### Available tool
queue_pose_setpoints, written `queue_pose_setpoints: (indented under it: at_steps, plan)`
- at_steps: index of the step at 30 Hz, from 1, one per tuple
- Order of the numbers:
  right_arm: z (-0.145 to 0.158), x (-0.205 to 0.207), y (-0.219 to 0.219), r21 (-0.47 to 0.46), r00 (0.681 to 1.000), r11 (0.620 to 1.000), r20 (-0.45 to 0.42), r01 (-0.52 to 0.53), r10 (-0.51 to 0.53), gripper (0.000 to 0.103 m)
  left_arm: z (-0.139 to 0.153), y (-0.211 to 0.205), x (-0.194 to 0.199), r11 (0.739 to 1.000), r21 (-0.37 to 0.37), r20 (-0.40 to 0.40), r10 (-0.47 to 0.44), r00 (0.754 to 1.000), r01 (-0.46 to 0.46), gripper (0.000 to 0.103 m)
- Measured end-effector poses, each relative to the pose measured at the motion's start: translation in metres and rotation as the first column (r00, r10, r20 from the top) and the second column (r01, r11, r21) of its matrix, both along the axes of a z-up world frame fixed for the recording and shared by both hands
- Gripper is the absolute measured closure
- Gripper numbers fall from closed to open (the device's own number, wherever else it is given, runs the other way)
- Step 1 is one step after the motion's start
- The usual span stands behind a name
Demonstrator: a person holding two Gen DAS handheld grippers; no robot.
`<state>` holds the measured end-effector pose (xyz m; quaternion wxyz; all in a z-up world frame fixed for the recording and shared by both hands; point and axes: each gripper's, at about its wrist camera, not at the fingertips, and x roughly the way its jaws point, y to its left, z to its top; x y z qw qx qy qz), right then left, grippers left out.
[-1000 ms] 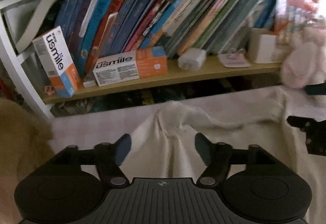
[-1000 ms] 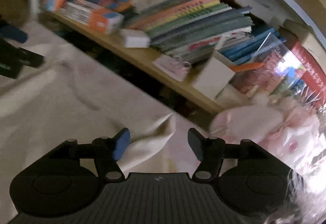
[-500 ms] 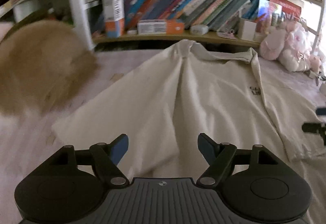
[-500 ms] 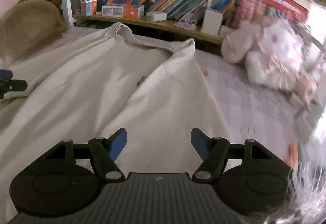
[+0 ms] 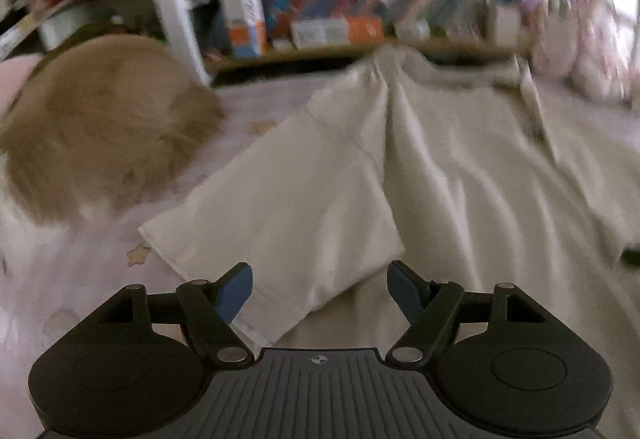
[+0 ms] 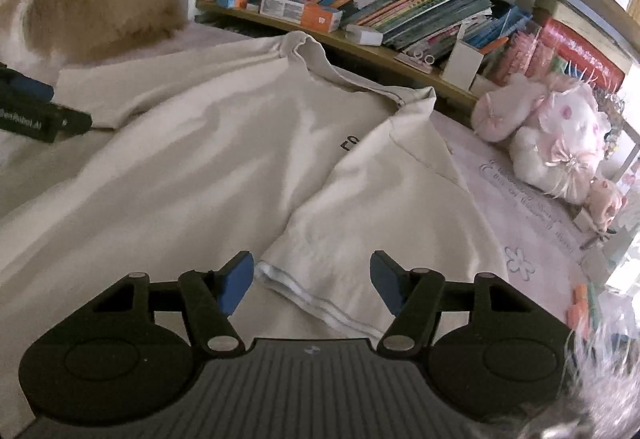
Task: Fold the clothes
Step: 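Grasp the hem with both grippers and pull it to straighten the shirt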
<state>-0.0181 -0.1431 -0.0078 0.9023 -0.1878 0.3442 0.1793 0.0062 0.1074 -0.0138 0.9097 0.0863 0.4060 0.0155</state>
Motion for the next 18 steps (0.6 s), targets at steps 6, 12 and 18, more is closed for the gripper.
queue_pose_setpoints:
  at_steps: [6,12,18]
  plan:
    - [-0.008,0.013,0.006,-0.010,0.999,1.000,-0.039,-0.005,0.004,0.051,-0.003,0.014,0.014,0.998,-0.059,-0.017,0.020,1.000,-0.021,0.080]
    - [-0.009,0.025,0.008,-0.001,0.997,1.000,-0.081,0.007,-0.007,0.079,0.000,0.039,0.019,0.997,-0.075,-0.013,0.000,1.000,-0.001,0.091]
    - [-0.008,0.030,0.008,0.022,0.992,1.000,-0.128,0.010,-0.007,0.070,0.003,0.057,0.025,0.990,-0.122,-0.004,0.077,0.997,-0.076,0.093]
